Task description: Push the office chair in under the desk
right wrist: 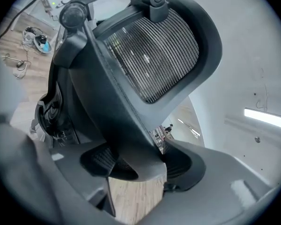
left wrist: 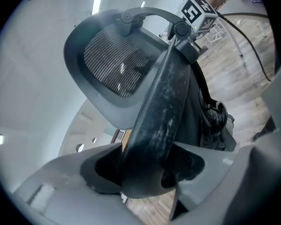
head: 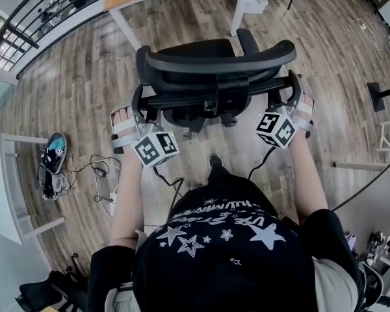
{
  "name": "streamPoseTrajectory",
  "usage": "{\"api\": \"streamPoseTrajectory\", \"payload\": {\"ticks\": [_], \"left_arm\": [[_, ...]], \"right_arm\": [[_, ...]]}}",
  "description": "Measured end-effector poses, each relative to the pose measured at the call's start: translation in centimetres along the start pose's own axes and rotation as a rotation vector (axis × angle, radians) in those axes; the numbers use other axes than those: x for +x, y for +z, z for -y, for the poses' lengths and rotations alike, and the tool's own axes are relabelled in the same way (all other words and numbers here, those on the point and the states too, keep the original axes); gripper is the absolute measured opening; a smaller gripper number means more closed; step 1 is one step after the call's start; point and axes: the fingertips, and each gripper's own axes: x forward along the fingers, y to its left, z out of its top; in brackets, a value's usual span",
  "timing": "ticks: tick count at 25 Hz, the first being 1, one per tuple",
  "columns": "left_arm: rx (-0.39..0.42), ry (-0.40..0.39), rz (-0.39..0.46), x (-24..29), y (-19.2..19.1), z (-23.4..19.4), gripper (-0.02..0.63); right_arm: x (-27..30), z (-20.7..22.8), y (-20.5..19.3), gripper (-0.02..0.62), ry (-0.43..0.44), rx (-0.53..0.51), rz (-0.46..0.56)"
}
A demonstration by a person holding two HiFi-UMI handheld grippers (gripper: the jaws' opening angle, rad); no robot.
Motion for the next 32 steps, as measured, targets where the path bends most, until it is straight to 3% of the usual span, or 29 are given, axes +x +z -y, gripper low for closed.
{"api": "streamPoseTrajectory", "payload": {"ticks": [16,24,32], "left_arm": [[0.090,0.053,0.011,2.8,-0.1,1.5,0.295],[0.051,0.033,-0.068,11.7,1.7,-1.6,0.296],[0.045,0.029,-0.077,16.8,0.7,-4.0,0.296]], "right_arm": [[4.0,-0.7,-0.5,0.291,-0.010,-0.025,0.039],[12.5,1.5,0.8,0.278,0.018,-0.091,0.078],[16.9,1.6,3.1,0.261,0.000,-0.137,0.081]]}}
